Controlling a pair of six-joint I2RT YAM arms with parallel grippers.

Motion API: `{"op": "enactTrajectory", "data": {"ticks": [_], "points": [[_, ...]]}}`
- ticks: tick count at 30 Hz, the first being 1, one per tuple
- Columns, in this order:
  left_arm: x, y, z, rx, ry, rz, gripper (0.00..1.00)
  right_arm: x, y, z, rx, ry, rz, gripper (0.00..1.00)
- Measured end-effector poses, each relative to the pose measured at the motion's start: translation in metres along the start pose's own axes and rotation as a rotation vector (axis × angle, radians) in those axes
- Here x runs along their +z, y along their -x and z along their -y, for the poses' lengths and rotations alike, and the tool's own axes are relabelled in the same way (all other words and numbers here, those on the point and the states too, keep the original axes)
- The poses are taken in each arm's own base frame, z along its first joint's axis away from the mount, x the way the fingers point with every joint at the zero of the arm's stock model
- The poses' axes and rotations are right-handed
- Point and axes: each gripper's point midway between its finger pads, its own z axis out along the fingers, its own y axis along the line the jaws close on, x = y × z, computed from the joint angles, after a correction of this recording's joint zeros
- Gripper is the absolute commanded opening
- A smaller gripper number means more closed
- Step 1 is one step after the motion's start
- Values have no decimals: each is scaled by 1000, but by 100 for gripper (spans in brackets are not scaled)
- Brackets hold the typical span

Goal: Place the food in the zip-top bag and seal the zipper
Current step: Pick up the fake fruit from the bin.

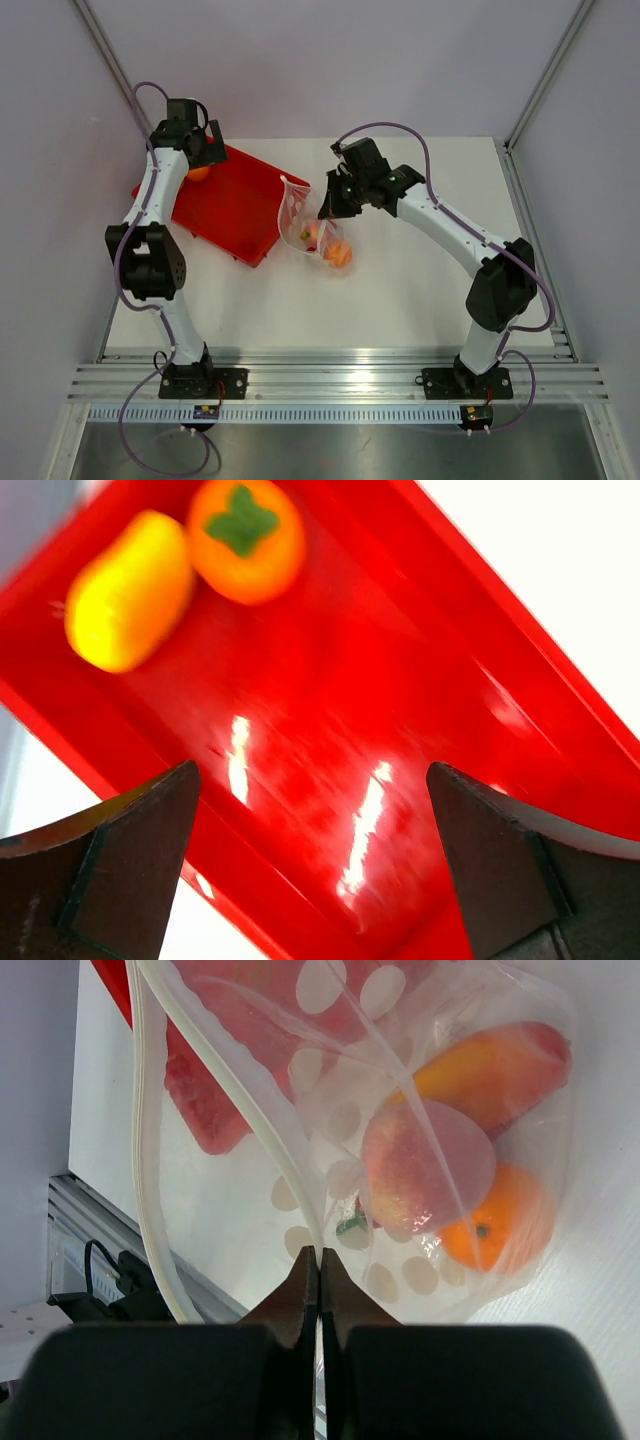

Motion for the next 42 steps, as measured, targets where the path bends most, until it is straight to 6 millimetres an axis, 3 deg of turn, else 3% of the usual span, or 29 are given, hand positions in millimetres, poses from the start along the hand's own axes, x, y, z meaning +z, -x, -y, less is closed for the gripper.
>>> {"op": "enactTrajectory", "data": {"ticks": [4, 9, 18, 36, 42], "points": [[41, 22, -24, 16, 111, 18, 99, 0, 0, 0, -1, -1, 0, 0], [86, 17, -48, 42, 171, -15, 99, 0, 0, 3, -2, -11, 2, 0], [130, 17, -49, 75, 132, -2, 99, 0, 0, 7, 2, -27, 1, 0], [172, 25, -44, 169, 96, 75, 99, 0, -5, 15, -11, -43, -19, 0], [189, 16, -44, 192, 90, 66, 99, 4, -5, 20, -5, -51, -27, 0]]}}
